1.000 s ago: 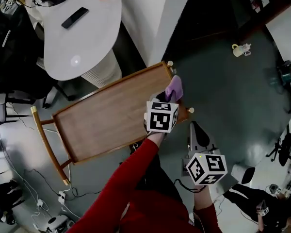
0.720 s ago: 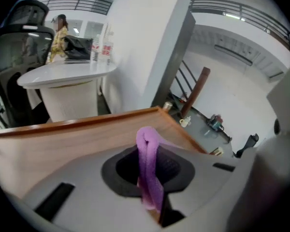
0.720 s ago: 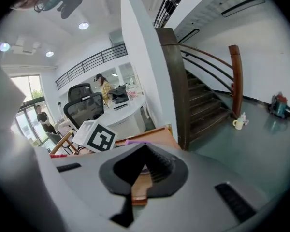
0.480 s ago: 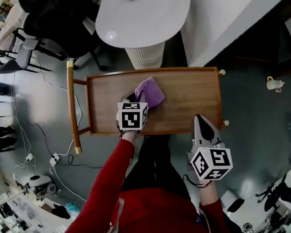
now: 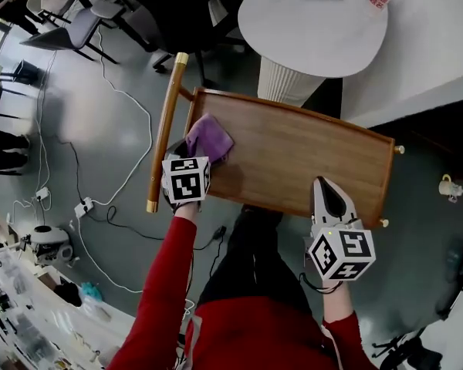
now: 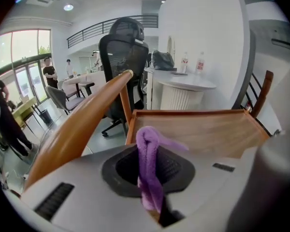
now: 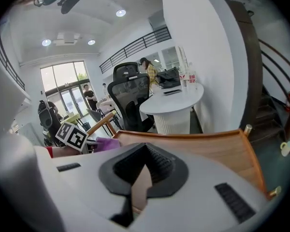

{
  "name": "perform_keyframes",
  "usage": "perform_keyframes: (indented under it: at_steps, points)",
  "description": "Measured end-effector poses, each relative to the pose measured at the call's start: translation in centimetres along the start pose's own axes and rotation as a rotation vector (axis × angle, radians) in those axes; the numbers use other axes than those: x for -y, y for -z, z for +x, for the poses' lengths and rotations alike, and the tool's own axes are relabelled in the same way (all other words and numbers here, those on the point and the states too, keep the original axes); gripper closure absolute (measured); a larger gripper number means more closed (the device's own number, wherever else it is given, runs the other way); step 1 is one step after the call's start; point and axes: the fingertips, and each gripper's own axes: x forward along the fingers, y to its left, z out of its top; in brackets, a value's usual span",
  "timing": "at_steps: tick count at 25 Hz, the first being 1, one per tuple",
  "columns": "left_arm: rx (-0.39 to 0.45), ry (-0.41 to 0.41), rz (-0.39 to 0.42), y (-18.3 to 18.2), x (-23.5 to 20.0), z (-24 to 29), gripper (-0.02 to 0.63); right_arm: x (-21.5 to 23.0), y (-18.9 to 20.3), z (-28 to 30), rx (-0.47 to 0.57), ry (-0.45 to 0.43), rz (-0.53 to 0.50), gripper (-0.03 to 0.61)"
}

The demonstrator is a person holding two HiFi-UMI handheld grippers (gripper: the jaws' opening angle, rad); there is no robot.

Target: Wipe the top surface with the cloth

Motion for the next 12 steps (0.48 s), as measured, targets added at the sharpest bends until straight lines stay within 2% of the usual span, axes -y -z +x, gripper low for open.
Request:
perform_keyframes:
  at_steps: [3, 6, 8, 12]
  points:
    - [0.038, 0.032, 0.053, -0.8, 0.9, -1.0, 0.565, -0.1, 0.0, -0.5, 0.016, 0.040, 0.013, 0.575]
    - [0.108, 0.170, 0.147, -3.1, 5.8, -3.2, 0.565, 1.7, 0.5, -1.9, 0.047, 0.121, 0.058, 0.575]
    - [0.147, 0.324, 0.175, -4.3, 11.7, -4.7, 0.565, 3.8, 1.2, -4.0, 0.071, 0.201, 0.103, 0.575]
    - [0.166, 0.713, 0.231, -4.8, 27.2, -9.3, 0.565, 8.3, 2.8, -11.8, 0.138, 0.411, 0.204, 0.575]
